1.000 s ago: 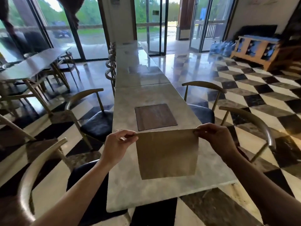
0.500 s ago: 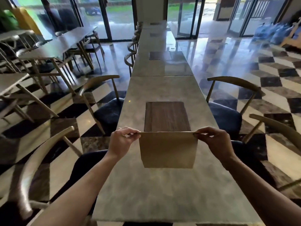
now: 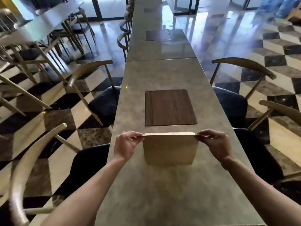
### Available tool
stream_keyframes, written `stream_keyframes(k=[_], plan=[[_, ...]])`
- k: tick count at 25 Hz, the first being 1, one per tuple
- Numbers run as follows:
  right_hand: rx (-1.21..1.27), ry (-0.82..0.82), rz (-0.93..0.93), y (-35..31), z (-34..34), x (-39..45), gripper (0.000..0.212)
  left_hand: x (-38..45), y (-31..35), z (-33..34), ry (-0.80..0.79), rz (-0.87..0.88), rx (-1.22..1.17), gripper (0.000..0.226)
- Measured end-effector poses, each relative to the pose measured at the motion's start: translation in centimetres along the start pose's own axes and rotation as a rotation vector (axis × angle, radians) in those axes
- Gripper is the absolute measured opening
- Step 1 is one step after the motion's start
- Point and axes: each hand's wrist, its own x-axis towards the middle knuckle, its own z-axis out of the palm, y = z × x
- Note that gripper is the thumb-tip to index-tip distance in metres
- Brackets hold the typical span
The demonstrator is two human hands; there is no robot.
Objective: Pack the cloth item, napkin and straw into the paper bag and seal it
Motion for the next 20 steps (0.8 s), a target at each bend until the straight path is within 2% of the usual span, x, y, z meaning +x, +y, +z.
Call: stream_keyframes(k=[5,10,20], plan=[[0.103,0.012,0.063,1.0,1.1,0.5,0.013,0.3,-0.7,0.5,-0.022,-0.023,-0.022,0.014],[0.095,0.003,0.088,0.9,1.4,0.7,0.014,0.3,-0.7,1.0,-0.028,-0.051,-0.036,0.014],[-0.010,0.009,0.004,-1.7,0.5,-1.0,0.017,0.6,0.2,-1.0,-0.106,0.066,-0.034,0.012]])
